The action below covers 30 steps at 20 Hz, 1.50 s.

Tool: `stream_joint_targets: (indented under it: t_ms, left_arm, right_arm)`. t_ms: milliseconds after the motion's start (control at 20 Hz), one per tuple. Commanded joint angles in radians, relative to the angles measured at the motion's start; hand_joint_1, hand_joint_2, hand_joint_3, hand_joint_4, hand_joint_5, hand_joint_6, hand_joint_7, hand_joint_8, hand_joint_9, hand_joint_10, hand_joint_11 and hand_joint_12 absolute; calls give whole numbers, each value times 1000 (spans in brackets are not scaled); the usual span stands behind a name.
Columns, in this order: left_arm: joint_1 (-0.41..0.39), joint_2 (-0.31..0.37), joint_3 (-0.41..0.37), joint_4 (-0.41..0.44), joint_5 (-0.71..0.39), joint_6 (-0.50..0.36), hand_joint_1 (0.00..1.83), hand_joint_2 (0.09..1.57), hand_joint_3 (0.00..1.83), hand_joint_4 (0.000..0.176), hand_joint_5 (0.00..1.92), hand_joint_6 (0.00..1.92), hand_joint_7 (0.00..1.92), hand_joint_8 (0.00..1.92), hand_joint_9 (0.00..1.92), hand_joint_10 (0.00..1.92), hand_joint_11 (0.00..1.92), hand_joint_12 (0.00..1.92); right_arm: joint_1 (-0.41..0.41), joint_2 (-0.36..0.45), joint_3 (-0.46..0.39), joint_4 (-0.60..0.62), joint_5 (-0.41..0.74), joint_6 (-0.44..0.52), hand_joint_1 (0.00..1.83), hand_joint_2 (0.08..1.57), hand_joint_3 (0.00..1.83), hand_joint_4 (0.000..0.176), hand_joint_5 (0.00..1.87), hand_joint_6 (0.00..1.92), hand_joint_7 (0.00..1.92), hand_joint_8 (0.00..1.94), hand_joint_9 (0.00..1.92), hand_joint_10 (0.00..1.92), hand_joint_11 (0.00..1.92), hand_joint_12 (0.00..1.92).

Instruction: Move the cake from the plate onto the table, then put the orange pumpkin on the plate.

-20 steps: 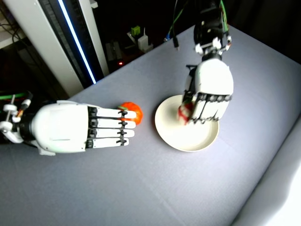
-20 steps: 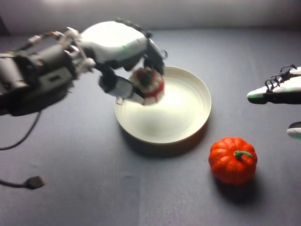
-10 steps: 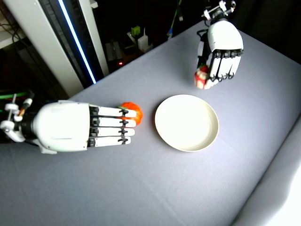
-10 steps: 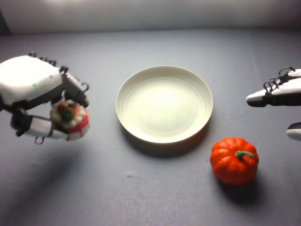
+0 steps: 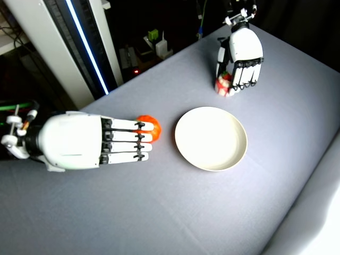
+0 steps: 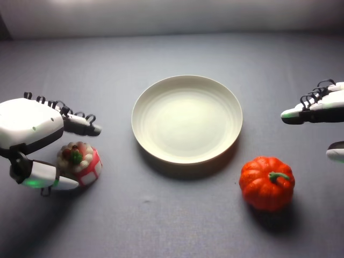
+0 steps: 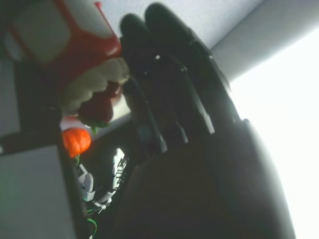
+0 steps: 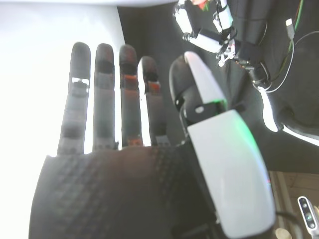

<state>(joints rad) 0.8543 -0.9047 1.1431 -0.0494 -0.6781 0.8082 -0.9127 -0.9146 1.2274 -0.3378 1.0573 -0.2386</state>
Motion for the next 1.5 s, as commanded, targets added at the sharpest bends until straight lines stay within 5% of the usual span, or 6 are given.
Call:
stream_joint_targets:
  t_ms: [0, 350, 1050, 1200, 1250, 1450]
  left_arm:
    - [6, 21, -8, -18, -139, 1, 882, 904, 0, 58, 341, 0, 450, 0, 473, 1, 222, 655]
    - [95, 111, -116, -75, -418, -10, 828, 798, 0, 174, 2, 0, 59, 0, 203, 1, 0, 865]
    - [238, 134, -174, -162, -660, -62, 902, 849, 2, 133, 81, 7, 83, 4, 141, 3, 0, 617]
    - [246, 135, -174, -162, -660, -70, 864, 852, 0, 136, 106, 1, 104, 1, 176, 4, 0, 723]
    - [246, 135, -174, -162, -659, -70, 869, 858, 1, 140, 111, 1, 89, 2, 158, 6, 0, 663]
    - [248, 134, -173, -162, -660, -71, 888, 862, 0, 132, 124, 2, 94, 1, 161, 3, 0, 652]
  right_arm:
    - [8, 7, -1, 32, 111, 11, 637, 1321, 2, 0, 340, 0, 416, 0, 417, 0, 186, 624]
    - [75, 6, -17, -122, 36, 11, 844, 905, 0, 0, 302, 1, 330, 2, 431, 22, 68, 1190]
    - [280, -151, 48, -541, -263, 84, 1204, 885, 0, 0, 434, 0, 480, 10, 626, 38, 431, 873]
    - [280, -165, 57, -543, -272, 84, 1334, 924, 2, 0, 632, 19, 690, 105, 680, 1159, 901, 1269]
    - [280, -167, 58, -543, -273, 84, 1367, 988, 0, 0, 811, 77, 291, 1585, 792, 1881, 1069, 1881]
    - [283, -173, 66, -516, -260, 84, 1127, 1218, 7, 0, 760, 1312, 486, 1937, 1034, 1921, 1219, 1921]
